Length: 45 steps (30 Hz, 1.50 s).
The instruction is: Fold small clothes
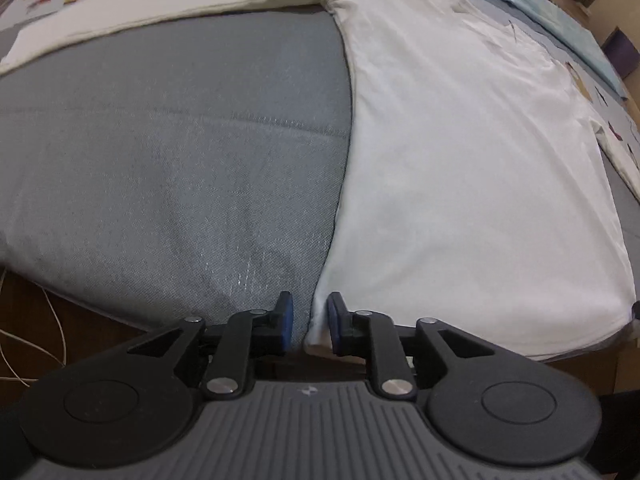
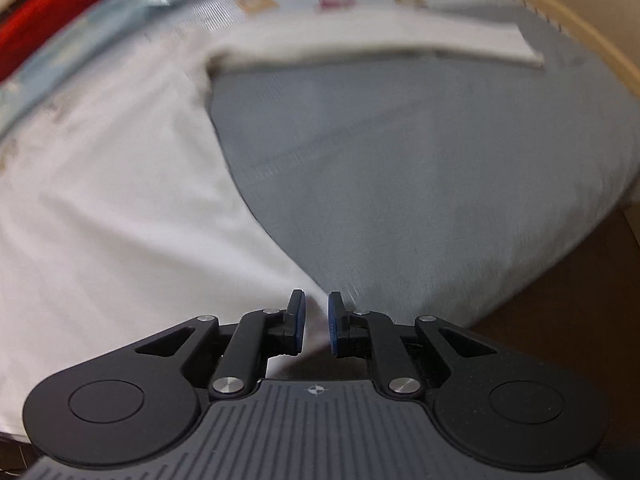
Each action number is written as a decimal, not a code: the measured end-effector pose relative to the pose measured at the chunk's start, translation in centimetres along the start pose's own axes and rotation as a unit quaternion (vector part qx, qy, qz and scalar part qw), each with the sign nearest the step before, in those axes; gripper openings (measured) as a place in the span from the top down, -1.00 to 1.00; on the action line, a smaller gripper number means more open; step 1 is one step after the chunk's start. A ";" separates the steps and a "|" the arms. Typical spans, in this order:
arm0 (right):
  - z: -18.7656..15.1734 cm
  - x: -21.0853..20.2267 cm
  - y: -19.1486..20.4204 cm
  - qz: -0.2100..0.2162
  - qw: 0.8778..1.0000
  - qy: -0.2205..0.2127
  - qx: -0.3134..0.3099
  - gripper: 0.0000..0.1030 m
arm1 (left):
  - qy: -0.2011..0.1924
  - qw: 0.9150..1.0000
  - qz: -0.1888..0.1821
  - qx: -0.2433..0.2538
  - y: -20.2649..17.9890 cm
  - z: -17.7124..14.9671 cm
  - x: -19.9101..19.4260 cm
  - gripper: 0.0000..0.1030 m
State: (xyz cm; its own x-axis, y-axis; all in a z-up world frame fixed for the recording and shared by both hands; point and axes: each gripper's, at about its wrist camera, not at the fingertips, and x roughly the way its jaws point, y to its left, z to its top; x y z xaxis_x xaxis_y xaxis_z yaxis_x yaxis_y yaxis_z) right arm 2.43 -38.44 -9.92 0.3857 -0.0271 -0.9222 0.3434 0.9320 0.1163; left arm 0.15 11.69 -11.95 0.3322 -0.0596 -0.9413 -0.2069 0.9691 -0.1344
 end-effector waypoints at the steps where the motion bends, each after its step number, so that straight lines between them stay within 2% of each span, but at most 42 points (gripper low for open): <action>1: -0.1 -0.1 0.1 -0.003 1.000 -0.002 -0.003 0.76 | -0.001 1.000 -0.002 0.004 0.0 0.0 -0.1 0.58; 2: -0.2 -0.2 0.3 -0.005 1.000 -0.004 -0.007 0.76 | -0.002 1.000 -0.006 0.008 -0.2 0.0 -0.1 0.58; 4: -0.3 -0.2 0.5 -0.004 1.000 -0.004 -0.014 0.76 | 0.001 1.000 -0.013 0.017 -0.2 -0.4 -0.3 0.85; 5: -0.3 -0.1 0.5 -0.001 1.000 -0.001 -0.015 0.76 | -0.003 1.000 -0.014 0.022 -0.3 -0.6 -0.5 0.88; 7: -0.4 -0.4 0.7 0.008 1.000 0.003 -0.020 0.99 | -0.026 0.999 0.000 0.027 -0.1 -0.5 -1.4 0.89; 10: -0.6 -1.0 1.1 0.012 0.999 0.000 -0.033 1.00 | -0.036 0.999 0.028 0.019 0.3 -0.7 -2.3 0.89; 13: -0.6 -0.2 0.6 -0.033 0.998 0.026 -0.040 1.00 | -0.009 0.999 0.039 0.017 0.2 -1.0 -1.4 0.80; 14: -0.5 0.1 0.4 -0.044 0.998 0.031 -0.031 1.00 | -0.012 0.999 0.041 0.021 -0.1 -1.0 -1.4 0.79; 16: -0.1 -0.7 -0.2 -0.040 0.999 0.004 -0.005 0.98 | -0.043 0.998 0.039 0.025 -0.8 -1.0 -2.2 0.70; 19: 0.6 -3.2 0.1 0.005 0.997 -0.072 -0.001 0.95 | -0.085 0.996 0.020 0.031 -1.3 -0.7 -3.5 0.64; 21: 0.7 -3.9 0.9 0.041 0.995 -0.089 -0.018 0.90 | -0.090 0.995 0.001 0.031 -1.6 -0.8 -3.8 0.65; 23: 0.3 -3.1 1.8 0.070 0.995 -0.061 -0.036 0.79 | -0.075 0.996 -0.015 0.035 -2.1 -1.0 -3.2 0.64; 24: -0.1 -2.2 2.2 0.068 0.996 -0.030 -0.049 0.70 | -0.056 0.997 -0.021 0.038 -2.3 -1.0 -2.5 0.59; 26: -1.1 0.1 2.8 0.025 0.996 0.037 -0.082 0.69 | 0.000 0.999 -0.013 0.050 -2.4 -1.3 -0.7 0.45; 27: -1.5 0.3 2.9 0.019 0.995 0.035 -0.092 0.70 | 0.012 0.998 -0.005 0.060 -2.5 -1.7 -0.1 0.44; 29: -1.1 -0.3 3.3 0.015 0.995 0.026 -0.098 0.70 | 0.000 0.997 0.001 0.080 -3.3 -1.8 -0.6 0.41; 31: -0.8 -0.7 3.3 0.012 0.995 0.011 -0.100 0.70 | -0.022 0.996 -0.014 0.089 -3.8 -1.9 -1.4 0.40; 33: -0.8 -0.5 3.0 0.013 0.995 0.019 -0.092 0.70 | -0.028 0.996 -0.026 0.085 -3.9 -1.9 -1.8 0.38; 35: -1.1 0.0 3.1 0.008 0.994 0.034 -0.100 0.70 | -0.010 0.996 -0.019 0.084 -3.9 -2.0 -1.0 0.29; 37: -1.4 -0.2 3.5 0.002 0.993 0.030 -0.114 0.70 | 0.007 0.995 -0.004 0.099 -4.0 -2.3 -0.2 0.29; 39: -1.1 -0.6 3.2 0.005 0.994 0.019 -0.109 0.70 | 0.001 0.995 -0.006 0.104 -4.2 -2.4 -0.5 0.20; 41: -0.4 -1.8 2.7 0.014 0.996 -0.007 -0.090 0.70 | -0.011 0.995 -0.016 0.096 -4.1 -2.4 -1.1 0.20; 45: 2.8 -5.9 1.2 0.035 0.993 -0.100 -0.059 0.65 | -0.033 0.996 -0.026 0.080 -4.0 -1.8 -1.7 0.20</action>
State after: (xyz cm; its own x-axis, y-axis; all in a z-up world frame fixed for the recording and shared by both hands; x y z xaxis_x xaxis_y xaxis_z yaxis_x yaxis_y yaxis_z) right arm 2.97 -38.23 -3.33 0.5710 -0.0205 -0.8207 0.2107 0.9699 0.1223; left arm -1.24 7.53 -10.38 0.3988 -0.0993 -0.9116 -0.0400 0.9913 -0.1255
